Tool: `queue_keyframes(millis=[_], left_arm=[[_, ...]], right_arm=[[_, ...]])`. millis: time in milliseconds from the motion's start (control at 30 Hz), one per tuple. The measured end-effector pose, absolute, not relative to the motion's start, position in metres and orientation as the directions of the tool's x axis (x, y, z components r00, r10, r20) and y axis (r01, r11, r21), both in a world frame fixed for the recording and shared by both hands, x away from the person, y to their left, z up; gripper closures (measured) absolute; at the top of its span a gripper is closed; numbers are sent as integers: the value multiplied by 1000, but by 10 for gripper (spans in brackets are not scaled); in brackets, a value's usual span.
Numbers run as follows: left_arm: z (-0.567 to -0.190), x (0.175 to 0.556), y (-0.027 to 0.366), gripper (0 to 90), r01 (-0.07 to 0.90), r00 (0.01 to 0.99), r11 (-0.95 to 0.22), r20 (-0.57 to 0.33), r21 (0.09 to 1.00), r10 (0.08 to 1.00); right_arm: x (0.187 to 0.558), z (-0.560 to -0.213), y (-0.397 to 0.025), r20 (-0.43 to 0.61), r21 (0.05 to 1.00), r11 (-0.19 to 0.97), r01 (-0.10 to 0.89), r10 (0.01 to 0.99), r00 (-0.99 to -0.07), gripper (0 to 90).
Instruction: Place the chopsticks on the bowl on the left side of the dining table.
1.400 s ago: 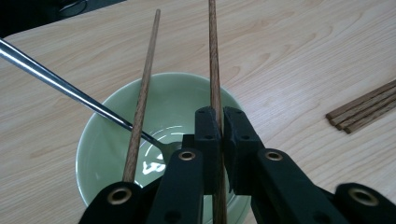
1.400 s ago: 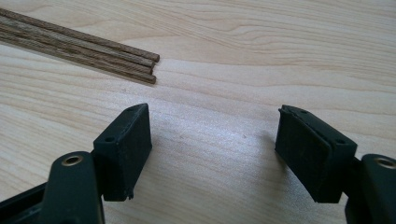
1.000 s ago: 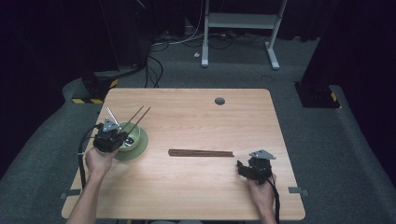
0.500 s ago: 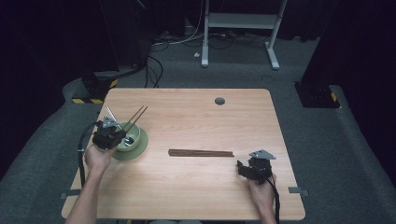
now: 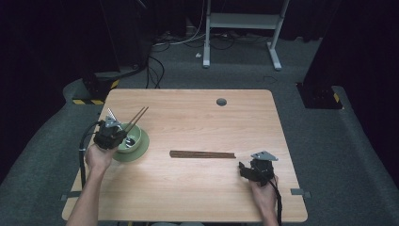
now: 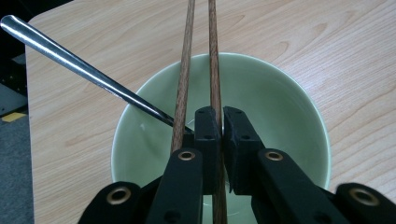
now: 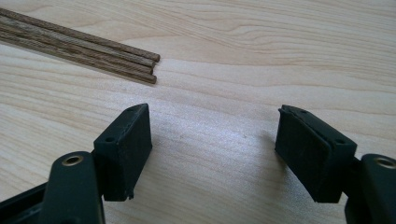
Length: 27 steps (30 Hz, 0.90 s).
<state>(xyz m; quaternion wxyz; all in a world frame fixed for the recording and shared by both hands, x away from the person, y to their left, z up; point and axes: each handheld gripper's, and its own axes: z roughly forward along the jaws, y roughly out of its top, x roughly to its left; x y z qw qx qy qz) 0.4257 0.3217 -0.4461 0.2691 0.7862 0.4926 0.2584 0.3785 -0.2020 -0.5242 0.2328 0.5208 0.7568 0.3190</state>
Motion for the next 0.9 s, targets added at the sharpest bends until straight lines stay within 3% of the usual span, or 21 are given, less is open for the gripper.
queue_keyframes(millis=[567,633,900], left_arm=[[-446,425,328,835,632,371,-343,117,695,921],[-446,423,326,832,631,366,-368,155,683,917],[-438,417,325,745,595,368,-333,121,731,922]], right_arm=[[378,-524,-202,-20,725,254,640,937,-350,266],[378,-524,-202,-20,725,254,640,937,-350,265],[378,-524,-202,-20,725,254,640,937,-350,265]])
